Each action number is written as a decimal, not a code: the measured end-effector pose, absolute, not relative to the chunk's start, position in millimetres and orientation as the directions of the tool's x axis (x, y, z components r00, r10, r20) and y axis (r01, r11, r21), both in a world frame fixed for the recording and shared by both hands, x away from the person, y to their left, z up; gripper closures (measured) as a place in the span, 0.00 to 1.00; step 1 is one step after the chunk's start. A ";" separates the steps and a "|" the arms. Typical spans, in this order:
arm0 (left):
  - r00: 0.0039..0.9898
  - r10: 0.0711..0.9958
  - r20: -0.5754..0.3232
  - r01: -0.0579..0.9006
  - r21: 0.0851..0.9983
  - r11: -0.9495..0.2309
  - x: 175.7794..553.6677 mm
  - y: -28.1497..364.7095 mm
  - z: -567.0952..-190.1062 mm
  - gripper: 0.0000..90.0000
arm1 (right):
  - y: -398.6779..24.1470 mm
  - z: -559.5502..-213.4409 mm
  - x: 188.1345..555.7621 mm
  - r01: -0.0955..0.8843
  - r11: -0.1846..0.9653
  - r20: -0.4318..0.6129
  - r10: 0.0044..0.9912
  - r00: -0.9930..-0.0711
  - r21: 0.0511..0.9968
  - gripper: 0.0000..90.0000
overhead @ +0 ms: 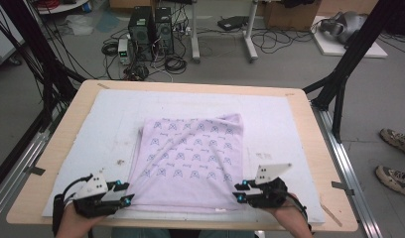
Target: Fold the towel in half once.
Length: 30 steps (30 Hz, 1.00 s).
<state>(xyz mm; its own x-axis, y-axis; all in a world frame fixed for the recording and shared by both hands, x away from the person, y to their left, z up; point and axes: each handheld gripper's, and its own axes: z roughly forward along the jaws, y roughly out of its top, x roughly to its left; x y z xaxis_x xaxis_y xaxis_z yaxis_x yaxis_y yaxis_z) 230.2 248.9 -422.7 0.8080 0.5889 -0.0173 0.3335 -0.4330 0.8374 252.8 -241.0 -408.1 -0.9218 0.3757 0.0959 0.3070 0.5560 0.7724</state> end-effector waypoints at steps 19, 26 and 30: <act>0.862 0.499 -0.084 0.359 0.797 -0.486 239.3 235.3 -448.1 0.66 | -211.7 -441.5 250.6 0.263 0.636 0.136 0.242 -0.961 0.725 0.73; 0.858 0.512 -0.038 0.339 0.790 -0.511 236.0 236.7 -444.7 0.98 | -212.5 -440.2 239.6 0.231 0.655 0.074 0.258 -0.963 0.719 0.99; 0.858 0.508 -0.073 0.352 0.803 -0.481 229.7 244.4 -440.3 0.98 | -216.5 -432.9 234.4 0.220 0.639 0.107 0.211 -0.972 0.737 0.98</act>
<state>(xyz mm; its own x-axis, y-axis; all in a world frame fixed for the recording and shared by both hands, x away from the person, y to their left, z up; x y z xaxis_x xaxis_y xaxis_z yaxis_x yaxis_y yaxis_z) 229.7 244.4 -440.3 0.8583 0.5079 -0.0725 0.3523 -0.4808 0.8029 234.4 -216.5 -432.9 -0.9716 0.2110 0.1069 0.2198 0.6387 0.7374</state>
